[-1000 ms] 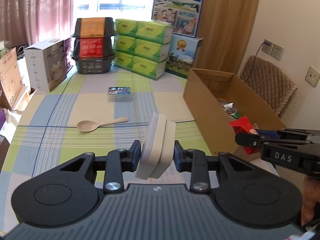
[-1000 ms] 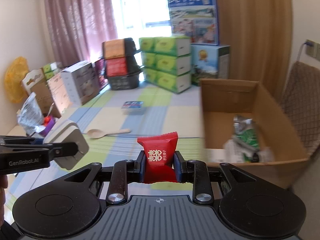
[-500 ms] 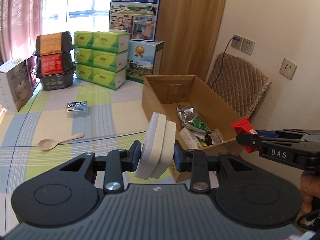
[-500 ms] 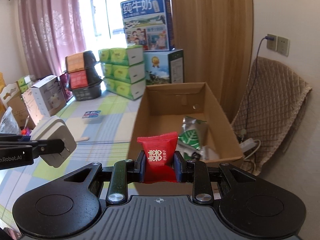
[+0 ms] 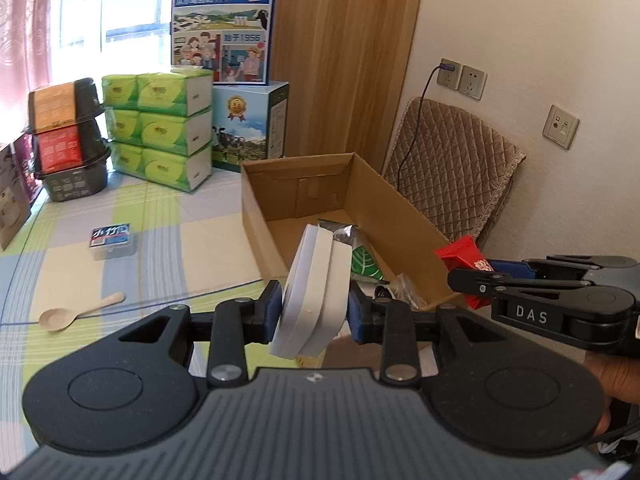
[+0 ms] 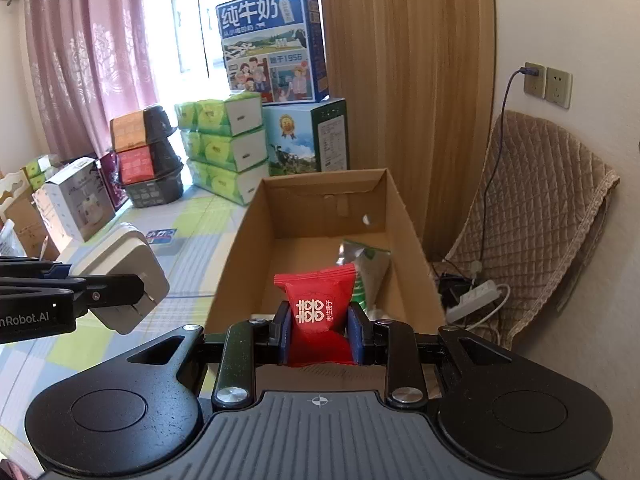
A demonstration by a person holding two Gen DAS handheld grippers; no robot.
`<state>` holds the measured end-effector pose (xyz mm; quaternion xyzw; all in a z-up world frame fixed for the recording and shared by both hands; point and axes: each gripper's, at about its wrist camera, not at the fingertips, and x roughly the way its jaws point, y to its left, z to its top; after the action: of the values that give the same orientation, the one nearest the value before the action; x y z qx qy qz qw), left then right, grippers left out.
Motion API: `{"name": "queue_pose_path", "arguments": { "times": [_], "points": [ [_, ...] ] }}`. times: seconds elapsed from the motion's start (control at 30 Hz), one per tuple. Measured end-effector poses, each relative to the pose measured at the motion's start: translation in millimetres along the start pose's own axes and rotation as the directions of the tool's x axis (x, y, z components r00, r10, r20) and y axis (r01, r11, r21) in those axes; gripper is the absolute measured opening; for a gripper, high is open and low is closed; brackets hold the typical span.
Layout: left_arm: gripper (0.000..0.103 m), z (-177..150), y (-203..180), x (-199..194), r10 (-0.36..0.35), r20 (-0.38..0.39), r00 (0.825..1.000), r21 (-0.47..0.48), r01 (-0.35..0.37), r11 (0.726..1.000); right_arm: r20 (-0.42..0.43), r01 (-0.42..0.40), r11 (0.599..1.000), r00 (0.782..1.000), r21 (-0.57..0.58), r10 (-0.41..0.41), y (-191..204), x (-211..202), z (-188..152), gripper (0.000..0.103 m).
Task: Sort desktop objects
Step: 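Carry the night light and red packet over the cardboard box with both tools, then open both tools to drop the night light and red packet into the box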
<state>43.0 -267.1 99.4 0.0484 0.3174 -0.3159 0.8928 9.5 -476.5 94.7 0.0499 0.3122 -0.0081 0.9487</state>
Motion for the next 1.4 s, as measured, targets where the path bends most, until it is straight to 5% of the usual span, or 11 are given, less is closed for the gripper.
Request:
{"name": "queue_pose_path", "arguments": {
  "times": [0.6, 1.0, 1.07, 1.4],
  "points": [
    [0.029, 27, -22, 78, -0.069, -0.061, 0.996, 0.006, 0.069, 0.998, -0.039, 0.003, 1.0, 0.999, -0.004, -0.003, -37, 46, 26, 0.026],
    [0.029, 32, -23, 112, -0.058, -0.094, 0.994, -0.027, 0.055, 0.998, -0.062, 0.024, 1.0, 0.998, 0.007, -0.024, -47, 62, 32, 0.026],
    [0.045, 35, -23, 116, -0.052, -0.102, 0.993, -0.036, 0.049, 0.998, -0.065, 0.028, 1.0, 0.998, 0.01, -0.027, -48, 64, 31, 0.026],
    [0.045, 35, -5, 102, -0.027, -0.083, 0.996, -0.032, 0.025, 0.999, -0.066, 0.008, 1.0, 0.998, 0.023, -0.006, -46, 64, 33, 0.026]
  ]
}}
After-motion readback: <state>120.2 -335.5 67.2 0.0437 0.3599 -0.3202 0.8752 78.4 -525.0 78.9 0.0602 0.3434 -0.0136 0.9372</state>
